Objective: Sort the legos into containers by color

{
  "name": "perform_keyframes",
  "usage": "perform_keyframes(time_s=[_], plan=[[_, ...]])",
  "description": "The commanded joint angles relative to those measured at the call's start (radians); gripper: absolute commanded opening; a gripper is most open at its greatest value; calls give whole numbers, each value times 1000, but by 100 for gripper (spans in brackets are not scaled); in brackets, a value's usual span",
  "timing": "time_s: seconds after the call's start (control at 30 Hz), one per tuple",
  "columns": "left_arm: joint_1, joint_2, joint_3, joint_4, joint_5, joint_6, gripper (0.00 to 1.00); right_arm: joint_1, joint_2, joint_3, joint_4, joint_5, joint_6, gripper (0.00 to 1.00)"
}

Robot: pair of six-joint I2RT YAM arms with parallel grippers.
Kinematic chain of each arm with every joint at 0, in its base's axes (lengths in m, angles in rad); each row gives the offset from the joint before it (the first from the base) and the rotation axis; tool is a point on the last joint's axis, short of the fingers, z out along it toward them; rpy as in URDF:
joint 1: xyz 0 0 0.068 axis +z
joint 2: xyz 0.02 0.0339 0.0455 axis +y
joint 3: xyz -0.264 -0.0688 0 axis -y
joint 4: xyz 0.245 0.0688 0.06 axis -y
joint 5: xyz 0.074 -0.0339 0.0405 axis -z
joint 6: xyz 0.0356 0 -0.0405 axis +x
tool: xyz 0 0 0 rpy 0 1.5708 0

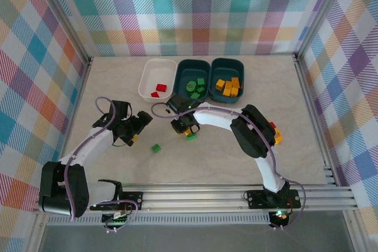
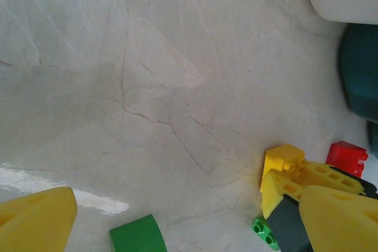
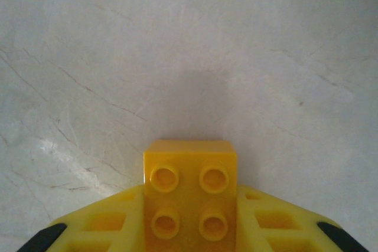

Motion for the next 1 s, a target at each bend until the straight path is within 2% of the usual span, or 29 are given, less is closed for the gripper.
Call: perform_keyframes(time_s=[0.0,0.1,0.23,0.37,0.5,0.63,0.7,0.77,0.8,0.83,0.97], plan=[[7,1,25,21,31,-12,96,-38,-114,6,31,29,45,26],[-21,-4,22,49,46,-20,96,-116,-174,-7,63,-3,93,26],[-128,-1,45,92,53,-19,96,-295,-189,25,49,-54,163,26],[-226,-1,60,113,15,-12,96,-458,-114,119,-11,-87,174,27],[-249,19,65,104,19,-11,96,-558,-22,233,-78,-106,165,27],[-252,24,61,93,24,-5,96,-606,60,354,-136,-133,164,31],[-252,17,58,93,23,-5,96,-609,88,412,-167,-122,154,37],[-253,12,56,90,24,0,96,-609,97,443,-193,-108,149,48],[-253,11,57,87,24,0,96,-609,91,447,-199,-99,153,55],[-253,9,57,85,22,1,96,-609,76,441,-198,-95,151,58],[-253,0,60,71,12,10,96,-592,-29,346,-162,-47,153,65]])
